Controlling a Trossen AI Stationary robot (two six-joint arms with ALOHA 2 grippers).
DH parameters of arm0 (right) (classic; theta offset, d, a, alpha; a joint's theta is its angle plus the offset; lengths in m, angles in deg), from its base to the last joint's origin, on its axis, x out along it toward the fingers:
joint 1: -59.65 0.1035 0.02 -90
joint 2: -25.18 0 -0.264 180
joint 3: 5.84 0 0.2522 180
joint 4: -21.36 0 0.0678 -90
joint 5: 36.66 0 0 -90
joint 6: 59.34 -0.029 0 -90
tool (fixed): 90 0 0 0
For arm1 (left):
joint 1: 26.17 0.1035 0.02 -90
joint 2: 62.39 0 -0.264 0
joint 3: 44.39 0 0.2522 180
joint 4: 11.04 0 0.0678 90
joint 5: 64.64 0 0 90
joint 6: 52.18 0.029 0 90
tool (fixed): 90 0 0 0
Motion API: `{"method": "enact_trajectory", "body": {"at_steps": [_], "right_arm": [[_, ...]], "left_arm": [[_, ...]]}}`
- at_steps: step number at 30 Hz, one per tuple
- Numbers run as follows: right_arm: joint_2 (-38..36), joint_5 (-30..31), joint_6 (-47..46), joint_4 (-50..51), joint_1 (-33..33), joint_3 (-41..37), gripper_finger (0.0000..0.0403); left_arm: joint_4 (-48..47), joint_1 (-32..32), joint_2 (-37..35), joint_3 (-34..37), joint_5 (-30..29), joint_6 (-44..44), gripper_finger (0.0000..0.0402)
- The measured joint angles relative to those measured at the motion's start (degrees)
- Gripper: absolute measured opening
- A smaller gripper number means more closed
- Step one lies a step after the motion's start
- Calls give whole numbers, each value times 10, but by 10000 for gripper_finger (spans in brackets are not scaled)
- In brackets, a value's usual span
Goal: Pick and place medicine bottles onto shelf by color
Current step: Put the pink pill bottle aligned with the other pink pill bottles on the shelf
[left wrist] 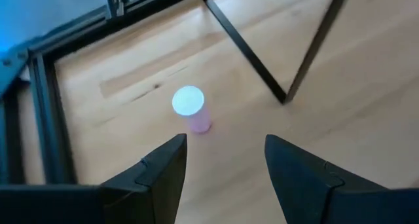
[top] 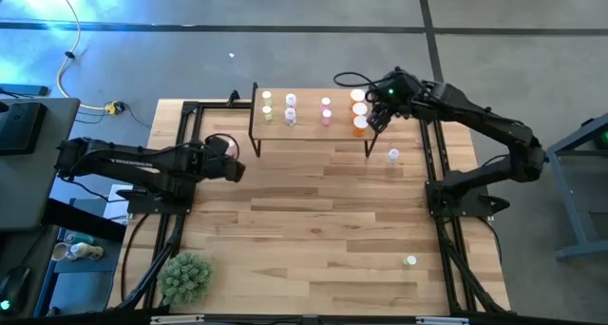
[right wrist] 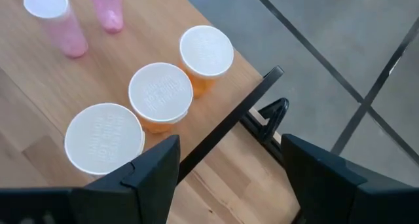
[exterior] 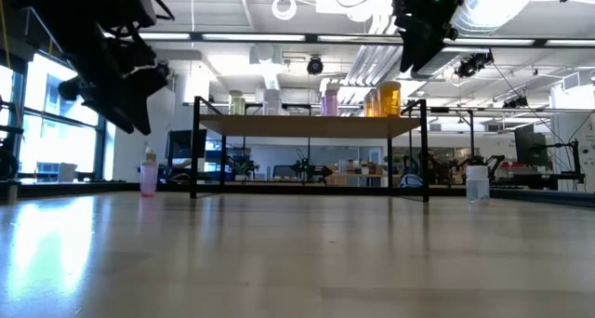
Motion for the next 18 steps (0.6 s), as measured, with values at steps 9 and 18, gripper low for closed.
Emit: {"method": "enact_trajectory", "body": {"at_steps": [9,18], "right_arm": [[0,0,6,-5,0,-3,256],[0,-2,-1,-10,0,-3,256]], "left_arm": [[50,2,3,39,-33,-83,197],[60,58,6,60,-31,-116,197]]}}
